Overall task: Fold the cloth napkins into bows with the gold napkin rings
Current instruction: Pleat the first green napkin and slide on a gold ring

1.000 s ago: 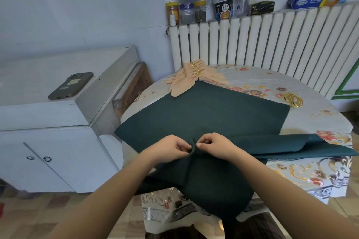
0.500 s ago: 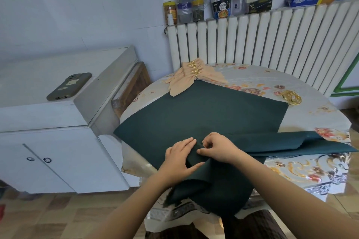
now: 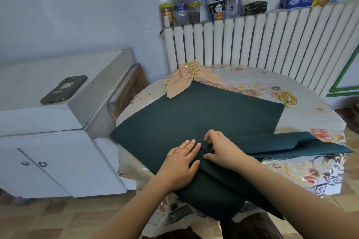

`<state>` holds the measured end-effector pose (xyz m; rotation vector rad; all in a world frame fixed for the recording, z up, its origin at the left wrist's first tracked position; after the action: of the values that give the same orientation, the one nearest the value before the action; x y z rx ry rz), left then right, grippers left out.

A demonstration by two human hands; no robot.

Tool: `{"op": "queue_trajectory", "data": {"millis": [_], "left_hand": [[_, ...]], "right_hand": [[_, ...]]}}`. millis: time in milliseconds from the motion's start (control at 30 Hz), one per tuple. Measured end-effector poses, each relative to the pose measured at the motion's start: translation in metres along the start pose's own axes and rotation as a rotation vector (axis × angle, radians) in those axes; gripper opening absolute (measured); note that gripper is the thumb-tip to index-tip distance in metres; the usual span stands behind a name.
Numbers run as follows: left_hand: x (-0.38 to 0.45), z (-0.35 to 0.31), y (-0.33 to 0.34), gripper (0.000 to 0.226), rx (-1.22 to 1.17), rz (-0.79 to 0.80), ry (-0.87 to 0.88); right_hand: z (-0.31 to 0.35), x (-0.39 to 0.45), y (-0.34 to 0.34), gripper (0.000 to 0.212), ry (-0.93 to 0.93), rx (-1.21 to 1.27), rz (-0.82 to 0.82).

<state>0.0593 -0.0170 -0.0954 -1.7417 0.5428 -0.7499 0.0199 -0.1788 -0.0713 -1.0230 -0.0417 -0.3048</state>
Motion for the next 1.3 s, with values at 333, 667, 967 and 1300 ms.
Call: {"op": "queue_trajectory", "data": {"millis": [333,667,967,1300], "left_hand": [[0.016,-0.007,0.003,0.057,0.191,-0.077,0.058],[0.018,-0.001,0.009,0.059,0.07,0.009,0.071],[0.019,-0.006,-0.001,0.062,0.198,-0.059,0.095],[0.052,0.003,-0.028,0.058,-0.483,0.213,-0.317]], "right_hand": [[-0.031,-0.042,0.011,0.049,-0.133,-0.388,-0.336],[-0.051,0.02,-0.041,0.044,0.195,-0.469,0.017],[-0.015,0.046,-0.04,0.033,0.235,-0.337,0.201],[-0.005,0.016,-0.032,0.038,0.794,0.766,0.24]]}}
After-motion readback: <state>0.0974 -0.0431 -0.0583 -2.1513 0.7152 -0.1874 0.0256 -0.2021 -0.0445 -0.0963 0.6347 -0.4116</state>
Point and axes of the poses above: each hand's wrist, its own x-axis towards the middle knuckle, its own y-axis out of the palm, z = x × y, the point moved 2 cm from there along x, towards the middle knuckle, and after that the axes turned 15 degrees about -z, right-handed, at the moved point
